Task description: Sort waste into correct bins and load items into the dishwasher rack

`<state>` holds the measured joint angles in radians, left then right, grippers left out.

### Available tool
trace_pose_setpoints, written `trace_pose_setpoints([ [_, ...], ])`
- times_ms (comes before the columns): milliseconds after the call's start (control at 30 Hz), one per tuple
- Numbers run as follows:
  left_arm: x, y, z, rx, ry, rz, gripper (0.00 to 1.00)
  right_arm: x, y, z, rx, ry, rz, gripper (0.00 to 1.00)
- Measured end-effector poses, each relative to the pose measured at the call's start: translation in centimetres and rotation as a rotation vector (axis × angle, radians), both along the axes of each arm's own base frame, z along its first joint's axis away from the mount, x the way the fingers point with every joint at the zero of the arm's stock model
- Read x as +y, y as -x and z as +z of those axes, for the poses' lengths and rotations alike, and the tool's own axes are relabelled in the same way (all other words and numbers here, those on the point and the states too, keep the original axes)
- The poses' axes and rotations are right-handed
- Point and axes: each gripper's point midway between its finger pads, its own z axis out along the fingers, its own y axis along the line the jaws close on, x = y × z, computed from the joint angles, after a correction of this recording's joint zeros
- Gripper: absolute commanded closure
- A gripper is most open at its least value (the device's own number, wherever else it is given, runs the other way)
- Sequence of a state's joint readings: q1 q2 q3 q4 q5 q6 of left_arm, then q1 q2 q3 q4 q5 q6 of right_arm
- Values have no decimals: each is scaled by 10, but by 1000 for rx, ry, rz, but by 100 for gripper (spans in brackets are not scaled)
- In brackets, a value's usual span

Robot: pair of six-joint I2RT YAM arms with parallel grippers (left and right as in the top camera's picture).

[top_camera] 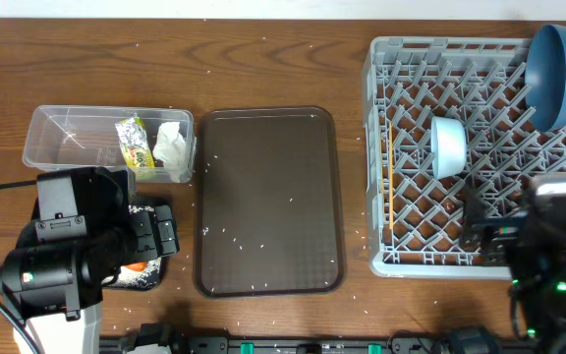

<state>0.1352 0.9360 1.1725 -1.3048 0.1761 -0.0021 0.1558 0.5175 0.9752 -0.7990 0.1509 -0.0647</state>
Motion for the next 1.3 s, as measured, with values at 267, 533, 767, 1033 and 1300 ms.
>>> trace_pose_setpoints([
  [267,0,0,0,1,1,0,2,5,-1,-118,80,27,56,1],
  [533,0,0,0,0,0,0,2,13,-12,-158,-89,-2,106,1],
  [767,0,0,0,1,0,0,2,16,-23,-173,-172,-27,113,1],
  [1033,0,0,0,1,0,0,2,16,-24,-168,-196,-35,114,1],
  [1300,0,0,0,1,0,0,2,16,-24,-168,-197,-39,114,1],
])
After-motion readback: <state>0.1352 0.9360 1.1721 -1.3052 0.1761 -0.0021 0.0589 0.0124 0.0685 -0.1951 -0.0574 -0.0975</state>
